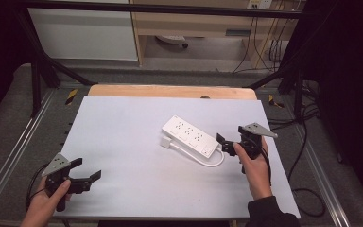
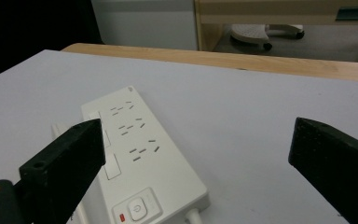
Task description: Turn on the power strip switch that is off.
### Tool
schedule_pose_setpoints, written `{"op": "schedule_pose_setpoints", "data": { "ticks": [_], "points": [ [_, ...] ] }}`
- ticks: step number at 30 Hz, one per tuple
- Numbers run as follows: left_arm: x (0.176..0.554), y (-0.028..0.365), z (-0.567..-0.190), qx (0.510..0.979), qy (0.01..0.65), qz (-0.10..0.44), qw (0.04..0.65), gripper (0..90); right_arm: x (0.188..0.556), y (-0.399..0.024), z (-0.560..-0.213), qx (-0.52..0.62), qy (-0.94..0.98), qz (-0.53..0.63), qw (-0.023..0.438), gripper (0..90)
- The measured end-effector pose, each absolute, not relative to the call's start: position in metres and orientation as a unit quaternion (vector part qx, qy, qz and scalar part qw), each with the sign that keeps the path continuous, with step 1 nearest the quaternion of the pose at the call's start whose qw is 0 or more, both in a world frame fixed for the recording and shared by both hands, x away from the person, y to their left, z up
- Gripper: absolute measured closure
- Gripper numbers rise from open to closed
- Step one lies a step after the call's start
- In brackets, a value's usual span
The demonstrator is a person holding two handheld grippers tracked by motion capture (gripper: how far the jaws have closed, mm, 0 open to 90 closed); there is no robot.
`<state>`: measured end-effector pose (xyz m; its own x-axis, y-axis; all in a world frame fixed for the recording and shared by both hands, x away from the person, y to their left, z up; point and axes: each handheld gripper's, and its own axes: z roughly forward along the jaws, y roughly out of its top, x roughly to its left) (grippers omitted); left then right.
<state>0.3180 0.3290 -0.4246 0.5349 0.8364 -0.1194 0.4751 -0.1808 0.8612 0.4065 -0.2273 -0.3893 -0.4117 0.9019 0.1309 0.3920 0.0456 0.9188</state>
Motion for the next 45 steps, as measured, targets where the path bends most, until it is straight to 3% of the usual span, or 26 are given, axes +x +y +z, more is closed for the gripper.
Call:
{"op": "schedule_pose_setpoints", "data": {
  "ticks": [30, 45],
  "points": [
    [0.318, 0.331, -0.424, 0.742, 0.443, 0.197, 0.463, 6.1, 0.363, -0.279, -0.402, 0.498, 0.655, 0.498, 0.273, 6.0],
    [0.317, 0.33, -0.424, 0.74, 0.444, 0.194, 0.467, 6.1, 0.339, -0.29, -0.426, 0.489, 0.685, 0.469, 0.27, 4.9]
  ]
}}
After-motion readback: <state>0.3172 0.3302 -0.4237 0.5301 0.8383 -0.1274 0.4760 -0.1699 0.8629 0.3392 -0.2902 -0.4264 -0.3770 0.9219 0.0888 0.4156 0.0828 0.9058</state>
